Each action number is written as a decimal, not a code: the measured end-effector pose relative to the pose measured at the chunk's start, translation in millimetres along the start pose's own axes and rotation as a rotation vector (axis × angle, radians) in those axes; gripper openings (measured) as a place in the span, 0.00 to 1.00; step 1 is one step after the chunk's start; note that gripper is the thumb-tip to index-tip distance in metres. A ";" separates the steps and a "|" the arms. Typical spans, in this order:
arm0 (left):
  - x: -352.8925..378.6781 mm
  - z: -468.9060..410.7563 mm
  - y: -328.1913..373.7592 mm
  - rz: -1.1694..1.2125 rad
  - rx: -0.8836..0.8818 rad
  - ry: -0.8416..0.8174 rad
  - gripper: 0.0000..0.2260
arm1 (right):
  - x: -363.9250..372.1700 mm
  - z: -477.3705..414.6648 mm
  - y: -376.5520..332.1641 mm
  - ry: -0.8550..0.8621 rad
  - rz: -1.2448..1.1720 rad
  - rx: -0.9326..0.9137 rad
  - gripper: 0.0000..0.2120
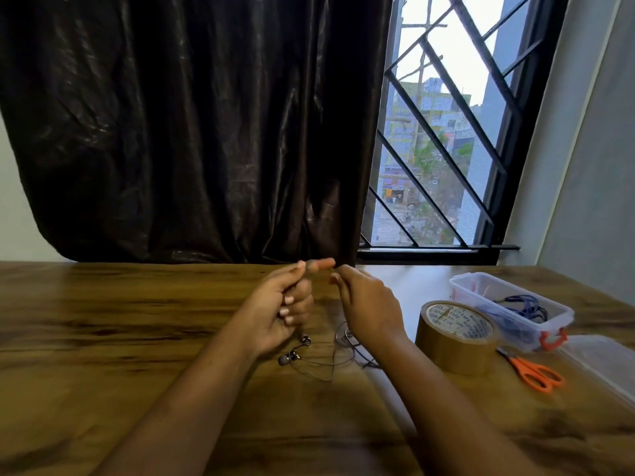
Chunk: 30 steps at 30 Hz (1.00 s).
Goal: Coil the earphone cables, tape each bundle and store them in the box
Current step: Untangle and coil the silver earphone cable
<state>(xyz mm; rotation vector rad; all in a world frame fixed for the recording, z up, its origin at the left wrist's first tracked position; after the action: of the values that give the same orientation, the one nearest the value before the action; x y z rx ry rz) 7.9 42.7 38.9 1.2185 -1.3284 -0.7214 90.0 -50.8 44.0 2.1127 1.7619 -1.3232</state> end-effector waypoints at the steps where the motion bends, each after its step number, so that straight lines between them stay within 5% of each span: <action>1: -1.2 -0.6 3.6 0.045 0.051 0.026 0.16 | 4.3 0.7 -0.6 -0.042 0.029 0.002 0.13; 9: -30.5 -2.0 12.2 0.093 0.281 0.347 0.17 | 52.5 13.1 -18.4 -0.467 -0.036 -0.092 0.10; 15: -42.8 -2.5 11.3 -0.620 0.310 0.517 0.16 | 44.5 11.7 -28.6 -0.413 0.032 -0.214 0.11; 19: -36.8 -3.9 5.1 -0.986 0.264 0.416 0.19 | 14.4 0.5 -22.3 -0.220 -0.003 -0.259 0.10; 22: -26.5 -6.7 -6.5 -0.919 0.102 0.224 0.16 | -10.0 -6.2 -6.3 0.008 -0.113 -0.157 0.08; 25: -4.9 -4.1 -17.6 -0.581 -0.053 0.064 0.15 | -17.5 -8.0 13.6 0.119 -0.237 -0.002 0.06; 30: 16.2 -0.2 -8.2 -0.097 -0.049 -0.067 0.15 | -0.1 -3.7 30.2 0.064 -0.358 0.135 0.10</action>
<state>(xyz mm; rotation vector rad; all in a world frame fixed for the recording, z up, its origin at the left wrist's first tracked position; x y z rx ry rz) 12.9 25.5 36.5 1.2352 -1.3052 -0.8654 117.2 -58.8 33.1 1.9884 2.2175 -1.5078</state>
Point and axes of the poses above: each hand's wrist, its own z-axis away from the middle knuckle, its own x-axis out of the palm, y = z × x, the point moved 6 cm from there along -z, towards the middle knuckle, and after that the axes turned 8 degrees about -z, right-handed, at the moved point
